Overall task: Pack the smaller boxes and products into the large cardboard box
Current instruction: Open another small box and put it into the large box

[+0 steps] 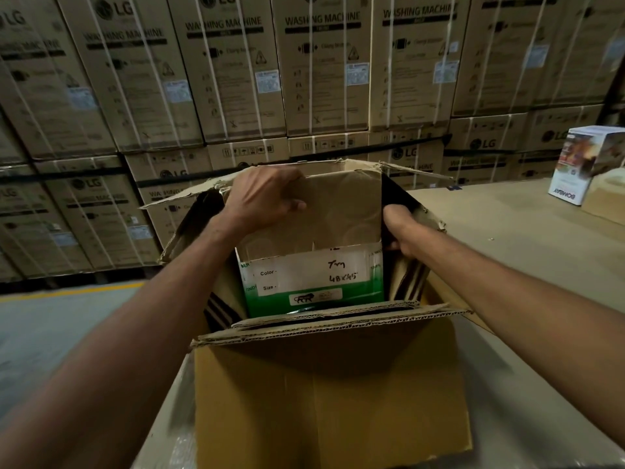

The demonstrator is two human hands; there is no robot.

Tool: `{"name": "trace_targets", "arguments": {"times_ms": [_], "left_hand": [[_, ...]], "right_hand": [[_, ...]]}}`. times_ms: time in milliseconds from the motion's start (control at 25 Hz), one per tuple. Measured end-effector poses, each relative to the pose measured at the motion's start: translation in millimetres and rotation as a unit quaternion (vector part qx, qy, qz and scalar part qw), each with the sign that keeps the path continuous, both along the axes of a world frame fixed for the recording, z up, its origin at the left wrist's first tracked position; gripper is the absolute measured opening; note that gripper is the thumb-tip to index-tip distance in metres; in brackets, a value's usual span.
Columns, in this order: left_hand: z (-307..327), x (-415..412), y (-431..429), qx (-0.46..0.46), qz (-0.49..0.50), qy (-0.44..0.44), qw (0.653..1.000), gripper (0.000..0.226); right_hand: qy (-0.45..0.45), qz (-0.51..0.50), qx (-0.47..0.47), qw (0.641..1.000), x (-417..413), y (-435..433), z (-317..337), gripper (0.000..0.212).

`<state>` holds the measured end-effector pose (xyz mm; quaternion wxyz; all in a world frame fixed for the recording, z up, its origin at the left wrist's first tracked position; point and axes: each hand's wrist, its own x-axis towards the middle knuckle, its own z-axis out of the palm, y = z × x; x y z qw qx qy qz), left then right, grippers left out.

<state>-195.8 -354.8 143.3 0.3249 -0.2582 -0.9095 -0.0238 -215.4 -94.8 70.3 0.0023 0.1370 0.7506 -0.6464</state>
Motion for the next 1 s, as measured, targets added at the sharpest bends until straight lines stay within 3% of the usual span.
{"name": "trace_targets", "arguments": {"times_ms": [80,240,360,440,560,640,720,840,920,960,1000], "left_hand": [[-1.4,-4.0,0.1,-0.001,-0.007,0.008,1.0,0.05],[-9.3,-5.0,-9.1,-0.007,0.013,-0.007,1.0,0.052],[-11.5,-3.4,-28.2,-0.002,0.061,0.038,0.997,0.053],[-10.4,-3.1,-29.1,0.014,0.062,0.024,0.998,0.052],[-22.8,-1.4,-10.3,-0.051,0.033,-0.038,0.997,0.049],[-33.1,-1.1,0.6,-0.063,0.023,-0.054,0.996,0.048],[-33.8,-2.2,4.5,-0.053,0.027,-0.062,0.996,0.05],[-25.4,-5.8,3.4,-0.048,0.021,-0.072,0.996,0.05],[-20.0,-8.0,3.0,-0.049,0.012,-0.074,0.996,0.051],[-20.4,-8.1,2.9,-0.048,0.009,-0.083,0.995,0.05],[-24.9,-7.4,2.5,-0.046,0.007,-0.102,0.994,0.048]], "right_hand": [[0.017,-0.024,0.002,1.0,0.0,-2.1,5.8,0.044],[0.032,-0.041,0.151,0.987,11.6,-10.5,-4.7,0.032],[0.108,-0.003,0.189,0.976,20.9,-19.0,3.2,0.018],[0.112,0.027,0.19,0.975,23.1,-18.3,9.8,0.013],[0.093,0.014,0.269,0.958,27.9,-13.3,1.7,0.035],[0.153,0.0,0.352,0.923,33.2,-8.6,-12.1,0.066],[0.241,-0.033,0.41,0.879,38.1,-2.2,-16.9,0.081],[0.315,-0.054,0.559,0.765,33.4,6.9,-8.3,0.09],[0.347,-0.006,0.647,0.679,28.5,7.4,6.1,0.098],[0.34,0.034,0.669,0.66,26.7,6.9,11.8,0.096],[0.318,0.076,0.673,0.663,26.1,5.7,14.6,0.088]]}}
